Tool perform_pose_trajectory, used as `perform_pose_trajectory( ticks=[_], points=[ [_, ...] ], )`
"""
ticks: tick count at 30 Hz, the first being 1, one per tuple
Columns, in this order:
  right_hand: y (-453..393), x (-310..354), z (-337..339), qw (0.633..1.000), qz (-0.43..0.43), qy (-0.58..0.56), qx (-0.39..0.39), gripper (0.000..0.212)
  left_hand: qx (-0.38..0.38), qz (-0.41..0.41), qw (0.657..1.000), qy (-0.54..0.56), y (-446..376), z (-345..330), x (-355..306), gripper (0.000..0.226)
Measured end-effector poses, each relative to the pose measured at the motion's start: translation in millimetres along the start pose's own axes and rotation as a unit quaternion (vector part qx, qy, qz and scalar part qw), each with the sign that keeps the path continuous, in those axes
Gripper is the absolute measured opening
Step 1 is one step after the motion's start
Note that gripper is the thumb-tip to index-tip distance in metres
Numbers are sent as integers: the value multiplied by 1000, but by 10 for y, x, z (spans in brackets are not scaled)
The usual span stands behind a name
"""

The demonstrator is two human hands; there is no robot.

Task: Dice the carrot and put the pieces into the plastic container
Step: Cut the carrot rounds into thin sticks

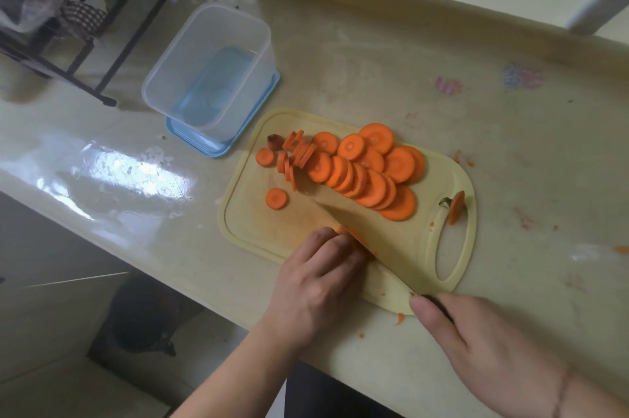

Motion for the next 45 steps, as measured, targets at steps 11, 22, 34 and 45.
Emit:
perform_pose_trajectory(
  ticks=[11,22,34,45],
  points=[
    [64,61,195,999,36,-9,-22,60,-13,11,1000,-14,40,23,5,22],
    [217,-108,137,999,14,-3,-45,66,-17,5,1000,18,57,11,27,30],
    [-58,140,-53,999,37,13,-29,67,-14,11,1000,8,63,3,60,25],
    [55,-36,177,999,14,-26,-44,68,-29,9,1000,-9,126,89,-19,17]
  ],
)
Point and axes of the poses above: each hand's wrist, its own y-axis away from the middle knuckle, its own z-axis out of the back of the hand, x = y × z, the point moved 10 cm from there along -y, towards the middle knuckle, and after that the axes turned 15 degrees about -z, right-handed, at the moved point
